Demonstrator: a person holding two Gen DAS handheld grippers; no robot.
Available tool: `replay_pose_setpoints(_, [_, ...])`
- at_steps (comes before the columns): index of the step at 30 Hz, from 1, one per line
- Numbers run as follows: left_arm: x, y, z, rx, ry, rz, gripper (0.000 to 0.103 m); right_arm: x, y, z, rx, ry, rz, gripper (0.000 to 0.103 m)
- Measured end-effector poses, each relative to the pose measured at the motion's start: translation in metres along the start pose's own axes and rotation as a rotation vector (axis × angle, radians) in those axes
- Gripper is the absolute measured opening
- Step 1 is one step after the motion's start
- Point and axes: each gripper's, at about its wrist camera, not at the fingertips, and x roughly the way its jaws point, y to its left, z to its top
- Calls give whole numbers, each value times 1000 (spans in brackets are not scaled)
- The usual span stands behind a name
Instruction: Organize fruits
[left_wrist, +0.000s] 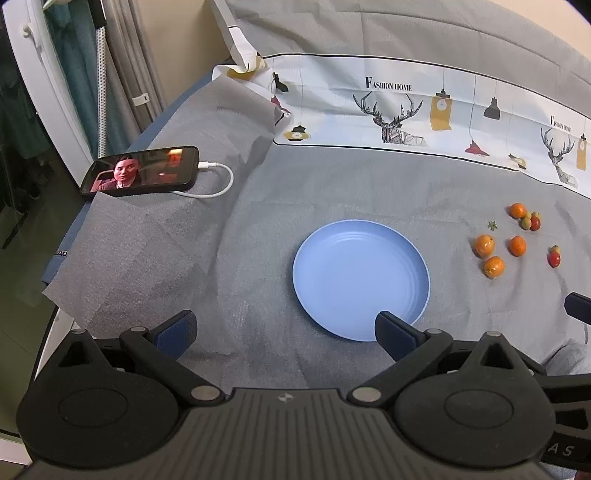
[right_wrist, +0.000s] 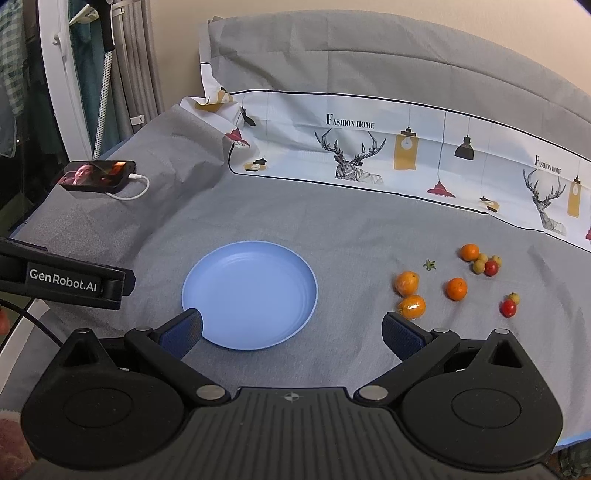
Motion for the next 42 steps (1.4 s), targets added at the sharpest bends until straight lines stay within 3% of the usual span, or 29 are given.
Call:
replay_pose_setpoints(35, [2,-4,-3,11,5,3,103,3,-1,-2,0,7,18,103])
replay_pose_setpoints(42, [4,-8,1,17,17,-13,103,7,-13,-4,51,5,15,103])
